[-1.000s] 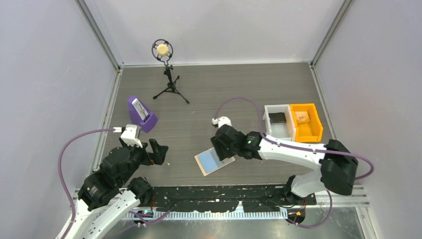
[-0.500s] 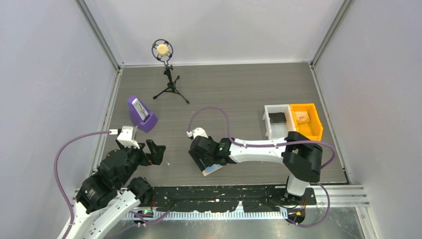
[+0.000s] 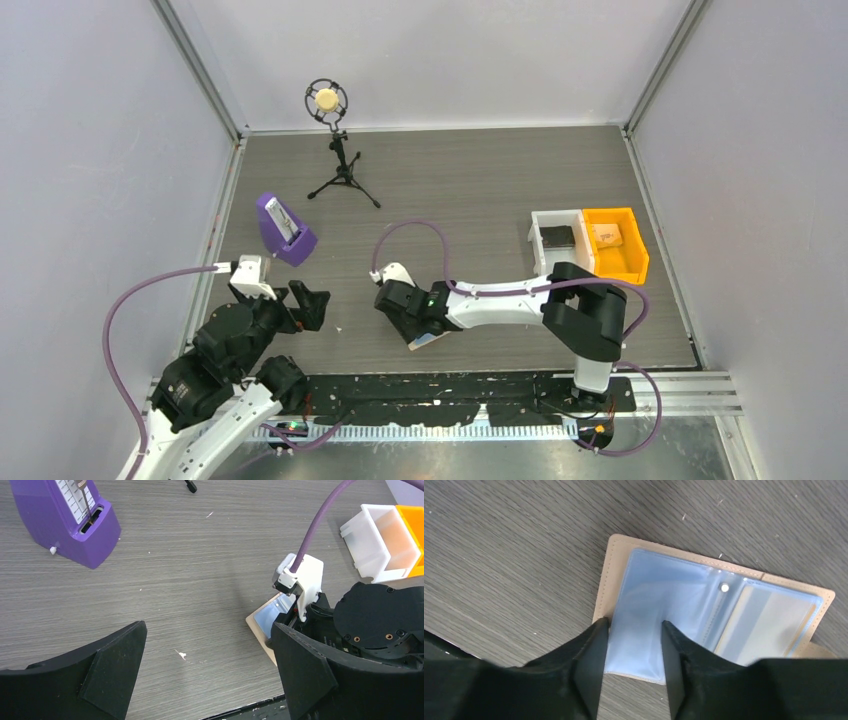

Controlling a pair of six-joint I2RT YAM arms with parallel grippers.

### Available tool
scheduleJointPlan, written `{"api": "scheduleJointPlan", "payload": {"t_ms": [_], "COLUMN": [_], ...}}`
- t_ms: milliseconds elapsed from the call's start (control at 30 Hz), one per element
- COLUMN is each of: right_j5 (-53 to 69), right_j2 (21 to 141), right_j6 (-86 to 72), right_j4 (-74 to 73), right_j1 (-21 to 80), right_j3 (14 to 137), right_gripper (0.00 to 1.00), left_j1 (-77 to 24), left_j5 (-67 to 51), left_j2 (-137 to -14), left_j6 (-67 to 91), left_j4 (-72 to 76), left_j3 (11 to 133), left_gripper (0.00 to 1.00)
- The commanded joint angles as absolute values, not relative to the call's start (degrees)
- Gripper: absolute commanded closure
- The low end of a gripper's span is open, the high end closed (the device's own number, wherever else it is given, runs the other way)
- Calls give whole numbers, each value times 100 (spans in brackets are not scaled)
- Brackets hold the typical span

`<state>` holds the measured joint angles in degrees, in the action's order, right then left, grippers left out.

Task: Take the credit cards out of the card holder
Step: Remove the credit card from the card holder.

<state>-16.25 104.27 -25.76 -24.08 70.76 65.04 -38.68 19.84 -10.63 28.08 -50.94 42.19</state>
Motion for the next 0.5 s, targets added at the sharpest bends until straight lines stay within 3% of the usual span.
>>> {"api": "scheduleJointPlan", "payload": {"t_ms": [0,100,233,467], "right_j5": [-1765,-1714,-1687,-1438], "right_j2": [10378,10234,10022,9771], "right_j6": [-2660,-2759,-2831,-2921], "right_j4": [-2247,-2099,-1984,-1842], "right_j1": [7102,7102,7102,7093], "right_j3": [6457,6344,6248,6227], "right_gripper": [58,75,88,92], "left_j1": [-3885,-3886,-3892,-3887], "left_j5": [2101,2039,1907,1652], "left_j2": [-1024,-1058,-1130,-1279], "left_j6": [2875,2940,3010,3197], "left_j4": [-5037,-5040,-5046,-5016], "left_j3": [4201,4218,4251,4250], "left_gripper": [1,1,1,1]}}
